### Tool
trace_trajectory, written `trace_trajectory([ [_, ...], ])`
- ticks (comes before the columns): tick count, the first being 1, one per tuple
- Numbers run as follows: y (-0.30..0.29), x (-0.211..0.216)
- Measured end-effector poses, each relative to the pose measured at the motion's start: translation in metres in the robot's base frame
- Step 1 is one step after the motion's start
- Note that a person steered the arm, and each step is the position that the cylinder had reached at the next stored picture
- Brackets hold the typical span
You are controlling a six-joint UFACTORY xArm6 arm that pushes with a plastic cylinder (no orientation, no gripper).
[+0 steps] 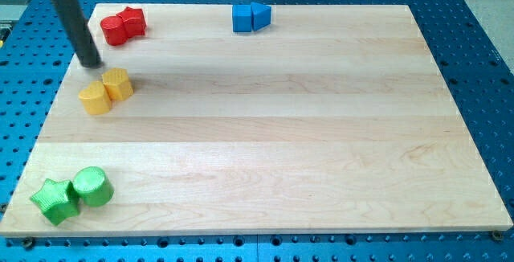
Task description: Separate the yellow blocks from each other
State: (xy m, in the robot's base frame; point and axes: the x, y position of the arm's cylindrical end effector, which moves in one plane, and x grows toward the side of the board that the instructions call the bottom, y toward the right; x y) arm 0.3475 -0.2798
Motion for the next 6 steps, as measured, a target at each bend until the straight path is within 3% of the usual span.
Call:
trace_trajectory([
  [1, -0.025, 0.012],
  [3, -0.025, 0.065],
  [6, -0.011, 0.110],
])
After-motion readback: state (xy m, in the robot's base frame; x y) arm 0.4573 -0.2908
